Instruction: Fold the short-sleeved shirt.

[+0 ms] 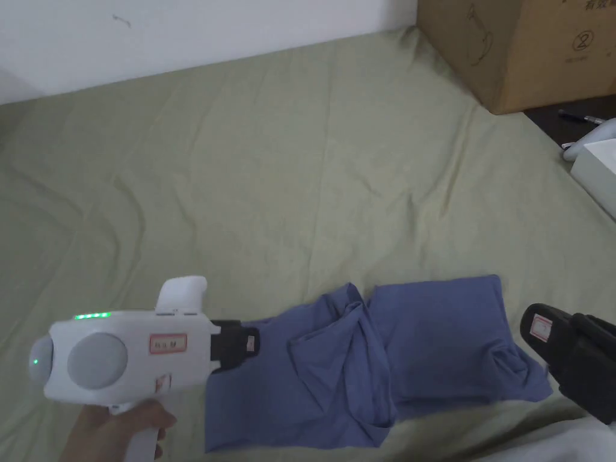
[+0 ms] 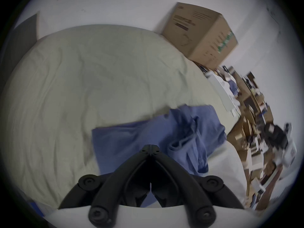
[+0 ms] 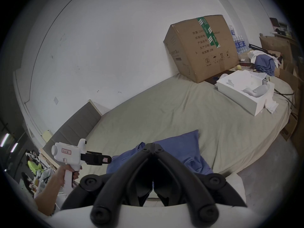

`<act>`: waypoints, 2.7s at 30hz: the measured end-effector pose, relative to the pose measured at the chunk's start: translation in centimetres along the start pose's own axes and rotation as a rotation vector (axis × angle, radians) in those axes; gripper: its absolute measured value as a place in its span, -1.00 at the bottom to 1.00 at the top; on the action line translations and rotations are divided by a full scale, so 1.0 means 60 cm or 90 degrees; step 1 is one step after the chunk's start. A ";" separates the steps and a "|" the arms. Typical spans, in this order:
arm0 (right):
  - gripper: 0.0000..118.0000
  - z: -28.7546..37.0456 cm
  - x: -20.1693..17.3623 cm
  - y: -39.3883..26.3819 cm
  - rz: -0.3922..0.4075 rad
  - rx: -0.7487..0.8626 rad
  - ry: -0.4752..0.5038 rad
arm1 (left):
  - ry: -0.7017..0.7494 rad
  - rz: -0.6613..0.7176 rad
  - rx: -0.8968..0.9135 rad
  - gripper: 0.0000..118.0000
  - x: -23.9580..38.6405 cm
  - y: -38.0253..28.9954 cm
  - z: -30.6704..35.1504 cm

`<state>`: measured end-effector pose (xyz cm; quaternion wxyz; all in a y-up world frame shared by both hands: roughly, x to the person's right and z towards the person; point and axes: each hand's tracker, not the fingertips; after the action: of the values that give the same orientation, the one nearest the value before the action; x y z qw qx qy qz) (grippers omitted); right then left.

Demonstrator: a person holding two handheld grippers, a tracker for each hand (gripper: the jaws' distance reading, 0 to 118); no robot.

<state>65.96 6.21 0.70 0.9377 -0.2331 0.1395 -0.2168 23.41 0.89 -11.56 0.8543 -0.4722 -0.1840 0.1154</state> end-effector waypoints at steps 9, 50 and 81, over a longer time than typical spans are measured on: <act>-1.00 -0.005 0.005 0.002 0.004 -0.006 0.009 | 0.004 -0.018 -0.042 -1.00 0.021 -0.004 -0.071; -1.00 -0.092 -0.101 -0.003 0.128 -0.081 0.074 | -0.334 0.396 0.054 0.99 -0.240 -0.082 0.003; -1.00 -0.096 -0.145 -0.001 0.136 0.012 0.022 | -0.158 0.324 -0.034 -0.86 -0.291 -0.030 0.088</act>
<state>56.31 8.06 -2.79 0.9550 -0.2042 0.1780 -0.1208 5.39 -2.48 -11.06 0.7560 -0.5077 -0.1660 0.3782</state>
